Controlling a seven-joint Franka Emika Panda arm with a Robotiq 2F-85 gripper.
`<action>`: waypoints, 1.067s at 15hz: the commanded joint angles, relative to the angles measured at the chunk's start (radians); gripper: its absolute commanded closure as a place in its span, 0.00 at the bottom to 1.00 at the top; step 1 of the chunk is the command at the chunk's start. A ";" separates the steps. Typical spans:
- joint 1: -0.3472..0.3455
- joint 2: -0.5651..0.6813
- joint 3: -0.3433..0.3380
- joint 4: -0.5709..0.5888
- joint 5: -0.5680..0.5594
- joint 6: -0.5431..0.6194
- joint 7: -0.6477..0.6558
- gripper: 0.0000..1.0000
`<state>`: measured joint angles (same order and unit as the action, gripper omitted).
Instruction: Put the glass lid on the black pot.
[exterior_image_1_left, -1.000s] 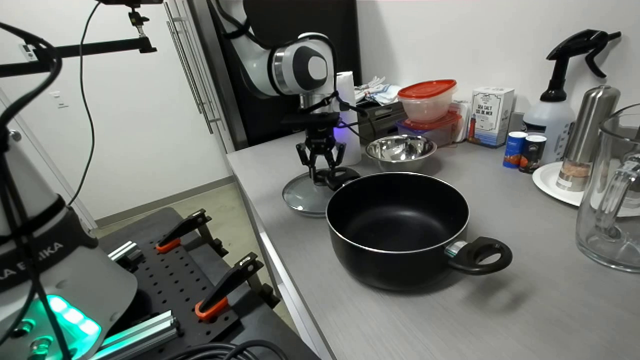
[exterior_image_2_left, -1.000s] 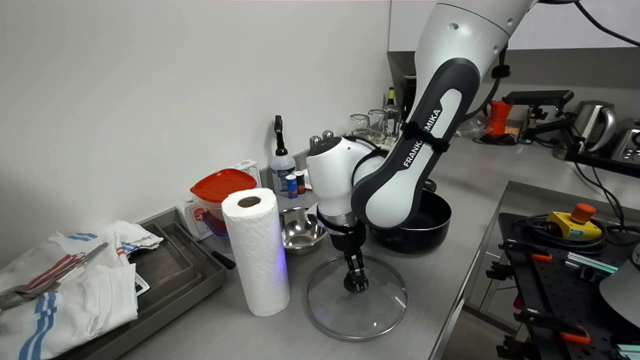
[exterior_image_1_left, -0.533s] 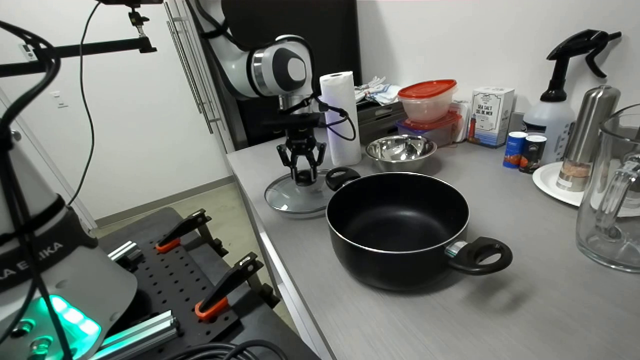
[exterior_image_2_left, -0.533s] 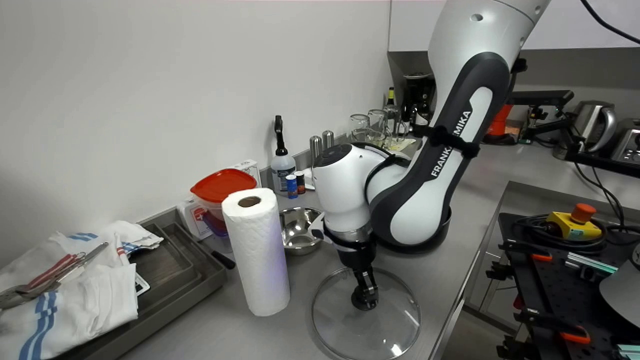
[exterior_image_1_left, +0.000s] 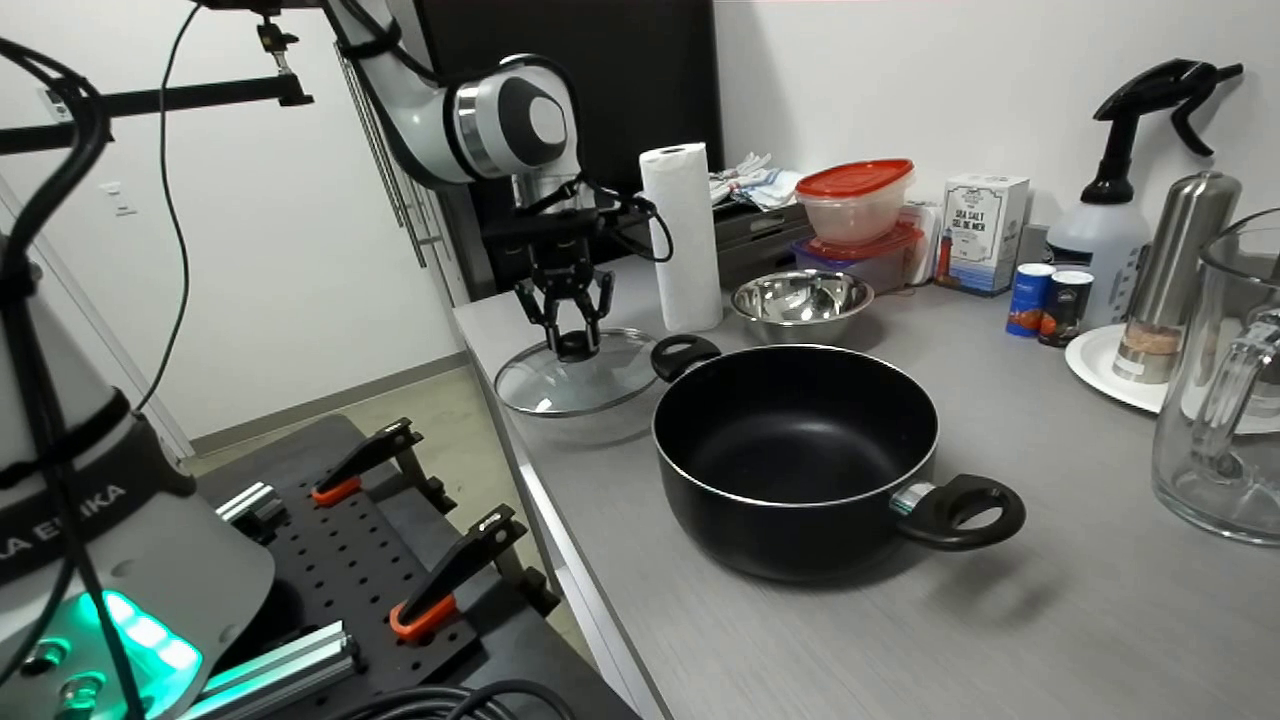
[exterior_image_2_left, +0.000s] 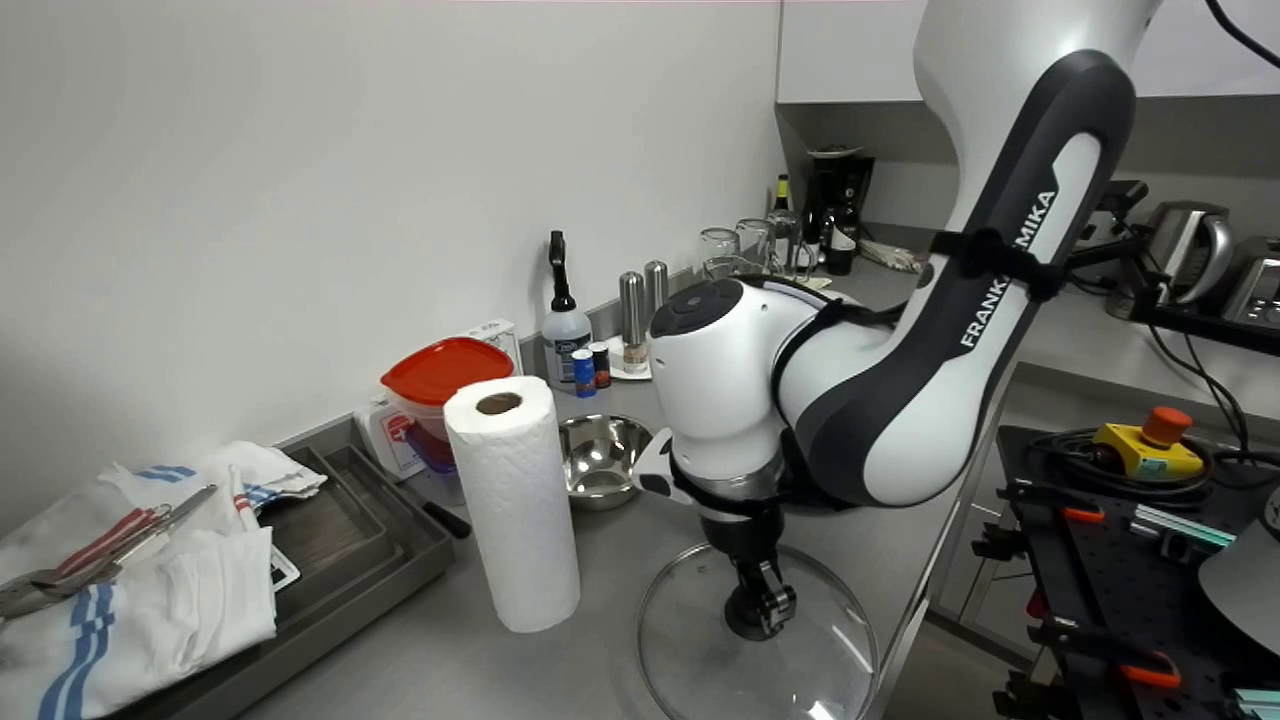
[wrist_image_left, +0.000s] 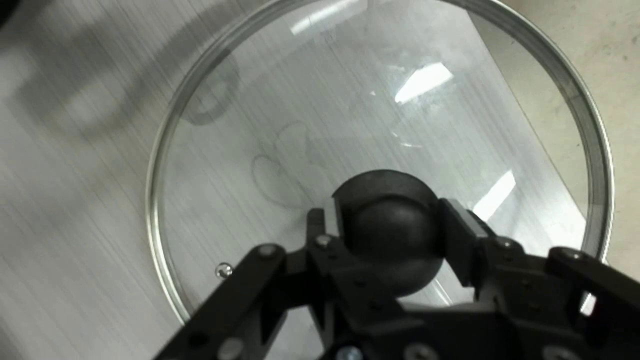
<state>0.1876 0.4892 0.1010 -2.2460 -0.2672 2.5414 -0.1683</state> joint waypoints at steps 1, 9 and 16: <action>0.028 -0.140 0.000 -0.102 -0.032 -0.017 0.045 0.75; 0.035 -0.368 0.029 -0.208 -0.030 -0.121 0.083 0.75; -0.009 -0.499 0.028 -0.209 0.008 -0.218 0.043 0.75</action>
<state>0.2076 0.0708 0.1291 -2.4373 -0.2776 2.3679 -0.1110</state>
